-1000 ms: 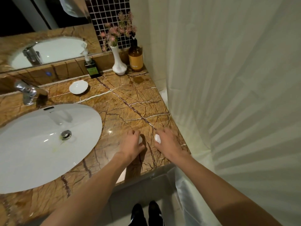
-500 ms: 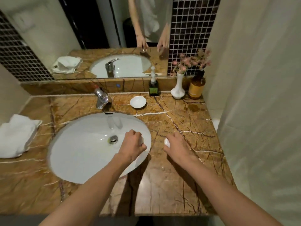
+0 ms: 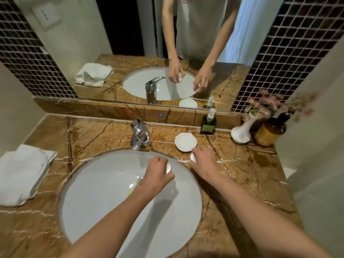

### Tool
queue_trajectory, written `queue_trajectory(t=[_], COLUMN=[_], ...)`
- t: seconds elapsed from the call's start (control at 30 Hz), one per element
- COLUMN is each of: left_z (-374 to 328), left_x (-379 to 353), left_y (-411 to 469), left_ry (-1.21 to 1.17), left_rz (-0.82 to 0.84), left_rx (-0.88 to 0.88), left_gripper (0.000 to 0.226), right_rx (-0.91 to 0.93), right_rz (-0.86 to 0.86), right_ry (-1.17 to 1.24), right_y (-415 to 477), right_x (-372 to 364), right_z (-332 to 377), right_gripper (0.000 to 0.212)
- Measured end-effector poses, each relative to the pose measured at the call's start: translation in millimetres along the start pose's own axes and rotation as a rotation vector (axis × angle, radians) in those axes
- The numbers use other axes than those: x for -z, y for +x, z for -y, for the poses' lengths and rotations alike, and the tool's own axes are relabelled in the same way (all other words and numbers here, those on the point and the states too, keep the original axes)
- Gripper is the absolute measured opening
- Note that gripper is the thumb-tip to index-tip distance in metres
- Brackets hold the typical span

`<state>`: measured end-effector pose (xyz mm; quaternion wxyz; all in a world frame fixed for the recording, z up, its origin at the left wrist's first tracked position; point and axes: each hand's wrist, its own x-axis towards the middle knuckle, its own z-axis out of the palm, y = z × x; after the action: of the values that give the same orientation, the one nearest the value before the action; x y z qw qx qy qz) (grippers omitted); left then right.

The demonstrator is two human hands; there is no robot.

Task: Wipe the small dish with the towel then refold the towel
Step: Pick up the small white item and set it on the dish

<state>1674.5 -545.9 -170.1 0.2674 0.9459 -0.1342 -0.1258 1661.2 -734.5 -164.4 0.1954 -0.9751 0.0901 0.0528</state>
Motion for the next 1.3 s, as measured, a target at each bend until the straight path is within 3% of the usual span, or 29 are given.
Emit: queue_trajectory(t=[0.1, 0.6, 0.83, 1.03, 1.2, 1.3], left_z=[2.1, 9.3, -6.3, -31.9, -56.7, -58.9], left_x=[-2.8, -10.7, -10.7, -13.5, -22.9, -30.6], left_y=[17.6, 53.1, 73.0, 113.4, 137.2, 141.7], left_ry=[-0.025, -0.059, -0.041, -0.005, 0.041, 0.09], left_rz=[-0.011, 0.012, -0.003, -0.032, -0.01, 0.009], left_rx=[-0.012, 0.037, -0.014, -0.07, -0.105, -0.11], left_gripper=[0.019, 0.05, 0.041, 0.038, 0.026, 0.033], right_rx=[0.021, 0.139, 0.169, 0.037, -0.067, -0.141], right_rz=[0.0, 0.056, 0.06, -0.085, 0.004, 0.043], right_ry=[-0.035, -0.127, 0.009, 0.291, 0.338, 0.356], right_y=[30.5, 97.8, 94.7, 85.1, 86.6, 86.1], right_x=[-0.7, -25.4, -21.3, -8.4, -5.5, -5.7], right_z=[2.9, 5.1, -2.6, -19.6, -31.0, -34.8], right_gripper=[0.035, 0.034, 0.033, 0.032, 0.029, 0.023])
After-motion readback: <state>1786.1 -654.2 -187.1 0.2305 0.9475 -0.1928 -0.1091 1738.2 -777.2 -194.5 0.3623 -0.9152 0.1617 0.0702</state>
